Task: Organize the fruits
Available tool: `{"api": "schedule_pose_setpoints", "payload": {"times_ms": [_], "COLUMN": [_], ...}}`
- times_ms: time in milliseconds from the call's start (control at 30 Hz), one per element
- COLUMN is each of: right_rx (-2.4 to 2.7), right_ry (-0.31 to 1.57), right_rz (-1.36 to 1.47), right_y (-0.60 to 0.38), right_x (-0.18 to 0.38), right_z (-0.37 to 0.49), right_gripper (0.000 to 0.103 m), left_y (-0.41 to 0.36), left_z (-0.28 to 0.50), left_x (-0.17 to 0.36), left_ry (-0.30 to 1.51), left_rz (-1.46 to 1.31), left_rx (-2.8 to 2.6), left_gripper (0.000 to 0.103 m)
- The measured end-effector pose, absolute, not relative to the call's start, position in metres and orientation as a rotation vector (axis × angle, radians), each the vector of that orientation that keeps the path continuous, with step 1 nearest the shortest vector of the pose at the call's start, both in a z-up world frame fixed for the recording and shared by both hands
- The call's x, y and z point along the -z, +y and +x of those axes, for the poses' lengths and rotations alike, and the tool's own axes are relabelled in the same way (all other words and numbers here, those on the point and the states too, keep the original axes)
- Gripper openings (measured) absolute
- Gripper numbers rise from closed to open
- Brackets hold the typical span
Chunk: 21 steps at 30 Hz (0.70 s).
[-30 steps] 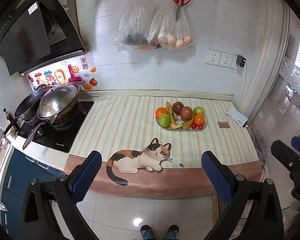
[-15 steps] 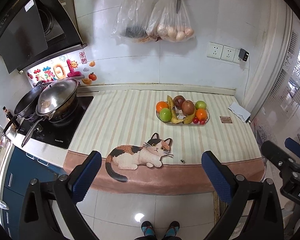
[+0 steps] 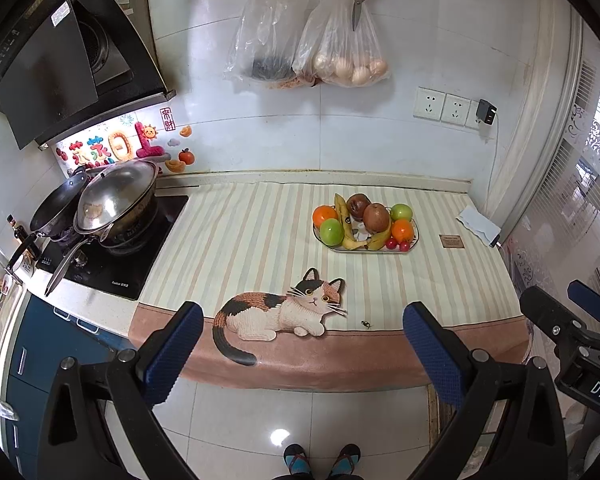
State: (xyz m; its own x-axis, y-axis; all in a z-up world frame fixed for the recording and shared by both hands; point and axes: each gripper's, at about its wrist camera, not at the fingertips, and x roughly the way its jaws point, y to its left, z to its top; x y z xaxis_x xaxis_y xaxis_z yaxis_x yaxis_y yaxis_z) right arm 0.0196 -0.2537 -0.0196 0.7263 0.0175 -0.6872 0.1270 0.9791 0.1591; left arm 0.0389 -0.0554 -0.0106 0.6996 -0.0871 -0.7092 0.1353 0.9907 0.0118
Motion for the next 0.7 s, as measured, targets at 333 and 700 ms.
{"api": "schedule_pose_setpoints", "payload": {"times_ms": [333, 700], "right_rx": [0.066, 0.062], "right_ry": [0.753, 0.751], "right_rz": [0.210, 0.211], "right_y": [-0.2559, -0.2545], "right_x": [0.0173, 0.0144], "right_z": [0.0188, 0.0198], "right_gripper": [0.102, 0.102], "left_y": [-0.0554, -0.0563], "left_z": [0.0383, 0.0389], "left_x": [0.0099, 0.0085], "left_ry": [0.784, 0.780], "left_rz": [0.064, 0.067], "left_rx": [0.124, 0.121], "left_gripper": [0.102, 0.102]}}
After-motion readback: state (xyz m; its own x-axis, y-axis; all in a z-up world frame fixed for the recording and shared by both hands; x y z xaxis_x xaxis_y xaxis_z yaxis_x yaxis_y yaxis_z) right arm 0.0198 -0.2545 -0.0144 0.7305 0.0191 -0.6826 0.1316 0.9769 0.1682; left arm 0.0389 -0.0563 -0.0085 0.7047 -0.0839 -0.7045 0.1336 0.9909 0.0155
